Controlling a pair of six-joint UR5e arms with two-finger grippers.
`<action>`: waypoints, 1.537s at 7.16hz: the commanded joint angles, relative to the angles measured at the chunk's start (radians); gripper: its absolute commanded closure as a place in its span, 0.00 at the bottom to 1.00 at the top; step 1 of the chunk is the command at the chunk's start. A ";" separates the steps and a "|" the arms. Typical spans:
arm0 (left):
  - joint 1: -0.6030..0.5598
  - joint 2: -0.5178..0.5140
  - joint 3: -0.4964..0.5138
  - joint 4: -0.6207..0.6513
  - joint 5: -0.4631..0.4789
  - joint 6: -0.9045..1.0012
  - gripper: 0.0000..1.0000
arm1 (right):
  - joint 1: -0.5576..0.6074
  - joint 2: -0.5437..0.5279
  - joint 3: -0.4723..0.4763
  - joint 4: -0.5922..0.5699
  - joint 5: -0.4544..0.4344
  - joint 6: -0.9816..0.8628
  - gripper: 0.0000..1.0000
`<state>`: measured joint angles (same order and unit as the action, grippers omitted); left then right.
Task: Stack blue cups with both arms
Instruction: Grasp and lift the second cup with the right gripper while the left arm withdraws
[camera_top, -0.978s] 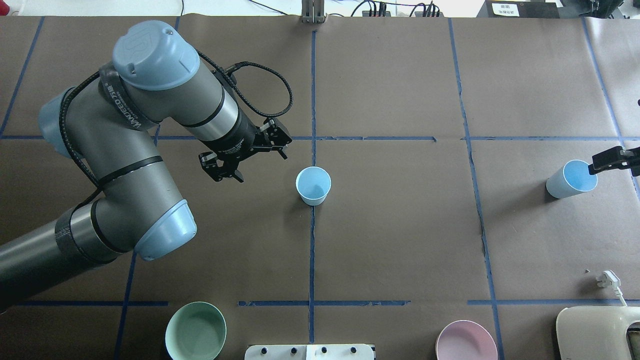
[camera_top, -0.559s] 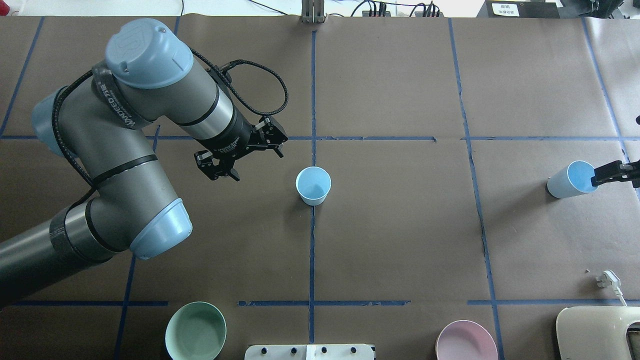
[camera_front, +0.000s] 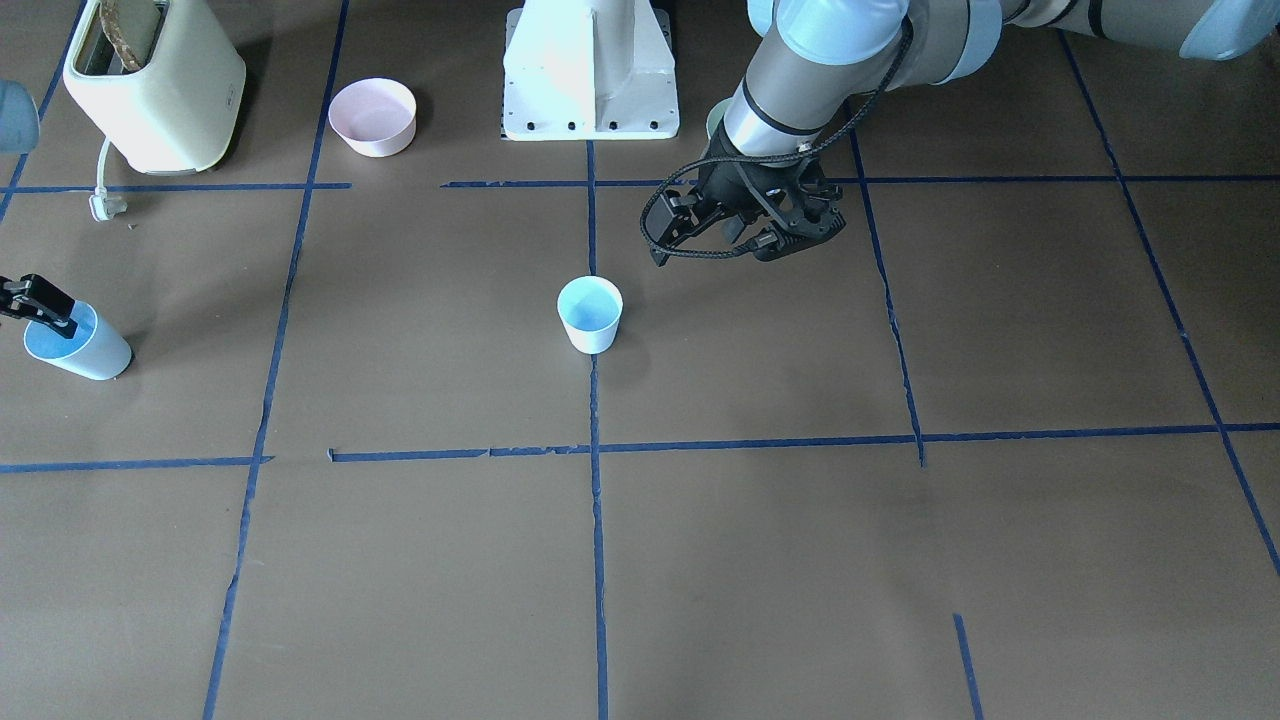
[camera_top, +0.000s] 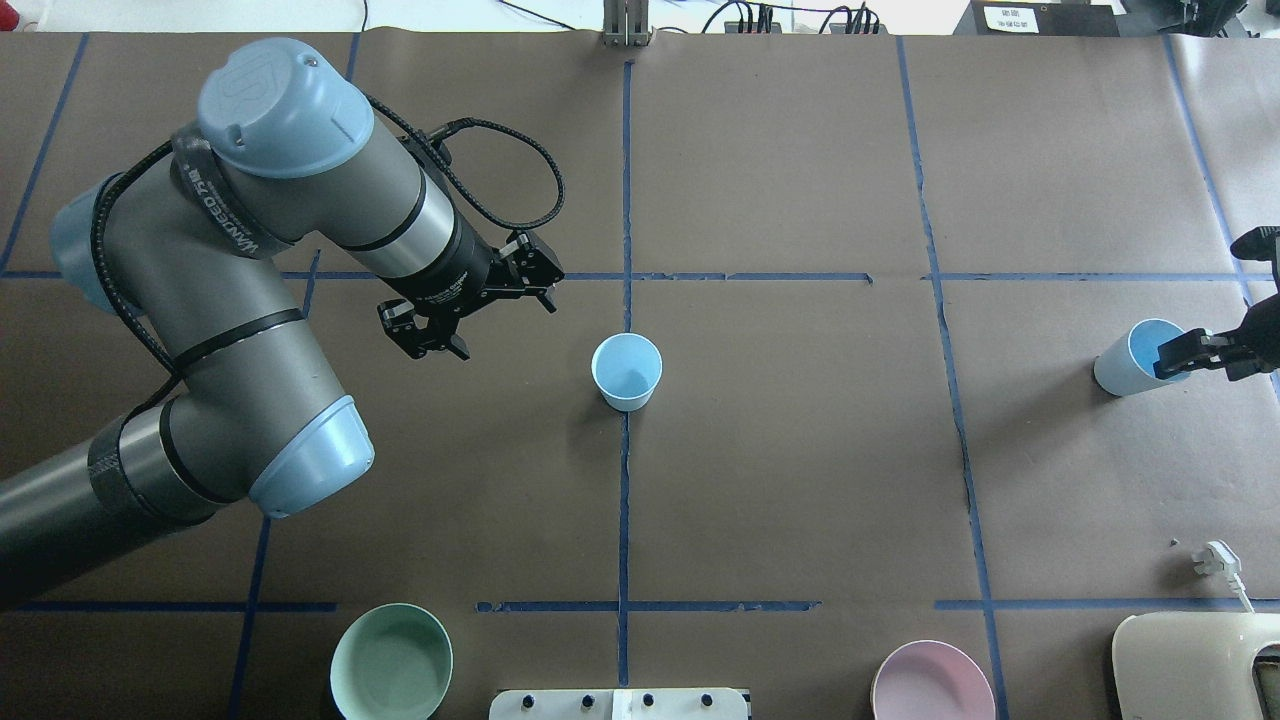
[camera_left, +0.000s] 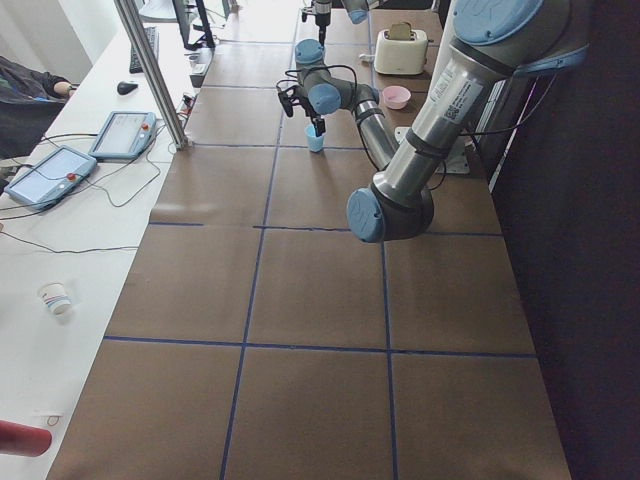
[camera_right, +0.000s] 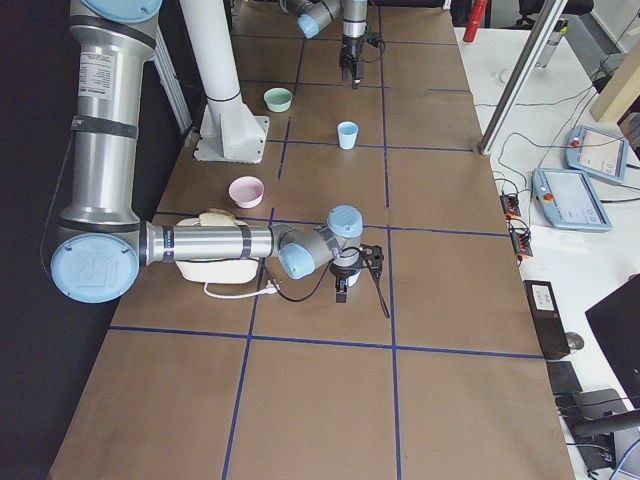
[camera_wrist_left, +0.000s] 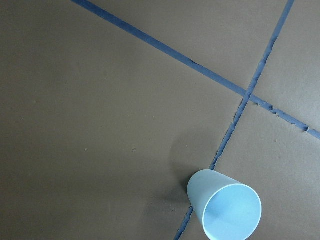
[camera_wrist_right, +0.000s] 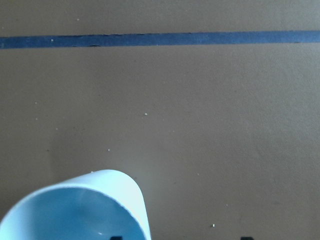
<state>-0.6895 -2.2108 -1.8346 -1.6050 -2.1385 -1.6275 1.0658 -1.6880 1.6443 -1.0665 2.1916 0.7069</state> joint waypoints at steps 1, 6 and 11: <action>-0.007 0.002 -0.005 0.000 0.000 0.000 0.00 | -0.003 0.014 0.009 0.002 0.008 0.029 1.00; -0.066 0.119 -0.093 0.048 -0.009 0.140 0.00 | 0.014 0.084 0.140 -0.009 0.124 0.157 1.00; -0.252 0.350 -0.219 0.275 -0.004 0.818 0.00 | -0.133 0.517 0.154 -0.131 0.104 0.621 1.00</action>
<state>-0.8912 -1.9204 -2.0512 -1.3337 -2.1425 -0.9365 0.9700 -1.2816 1.7960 -1.1304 2.3171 1.2509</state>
